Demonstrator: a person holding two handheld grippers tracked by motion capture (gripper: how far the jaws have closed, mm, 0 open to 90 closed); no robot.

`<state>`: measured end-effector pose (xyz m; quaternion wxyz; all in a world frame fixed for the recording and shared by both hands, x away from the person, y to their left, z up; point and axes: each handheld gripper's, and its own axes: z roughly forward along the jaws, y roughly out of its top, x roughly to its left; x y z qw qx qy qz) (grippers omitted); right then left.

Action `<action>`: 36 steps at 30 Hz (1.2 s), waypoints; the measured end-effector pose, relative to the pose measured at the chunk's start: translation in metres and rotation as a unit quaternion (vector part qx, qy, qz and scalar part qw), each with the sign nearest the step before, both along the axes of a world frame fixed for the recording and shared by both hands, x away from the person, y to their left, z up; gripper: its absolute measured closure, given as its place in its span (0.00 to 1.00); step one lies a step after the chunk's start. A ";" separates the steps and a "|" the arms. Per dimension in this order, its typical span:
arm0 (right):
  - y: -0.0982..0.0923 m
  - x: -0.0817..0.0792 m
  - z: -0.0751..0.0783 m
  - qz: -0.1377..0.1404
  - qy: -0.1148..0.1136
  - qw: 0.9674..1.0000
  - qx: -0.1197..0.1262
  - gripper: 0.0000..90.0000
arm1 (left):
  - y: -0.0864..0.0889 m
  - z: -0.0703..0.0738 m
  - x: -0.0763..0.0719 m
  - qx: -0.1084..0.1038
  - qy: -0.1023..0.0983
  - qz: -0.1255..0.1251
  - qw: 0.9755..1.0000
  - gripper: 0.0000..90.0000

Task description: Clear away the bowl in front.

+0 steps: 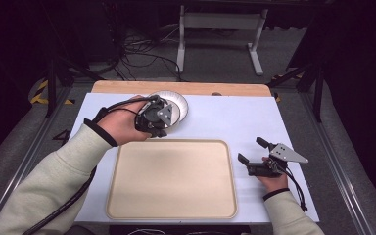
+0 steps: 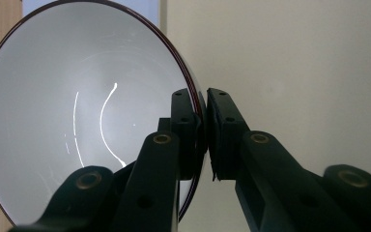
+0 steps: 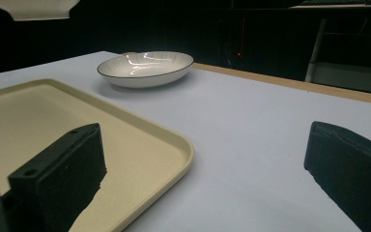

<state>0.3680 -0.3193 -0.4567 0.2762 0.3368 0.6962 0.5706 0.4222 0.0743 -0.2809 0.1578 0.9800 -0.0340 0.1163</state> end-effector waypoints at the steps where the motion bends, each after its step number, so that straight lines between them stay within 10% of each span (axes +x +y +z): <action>1: 0.000 0.000 0.000 0.000 0.000 1.000 0.000 0.01 | 0.000 0.000 -0.003 -0.001 -0.003 -0.005 1.000 0.92; 36: -0.001 0.000 0.000 -0.001 0.002 1.000 0.005 0.01 | -0.021 -0.011 -0.073 0.012 -0.001 -0.080 0.997 0.92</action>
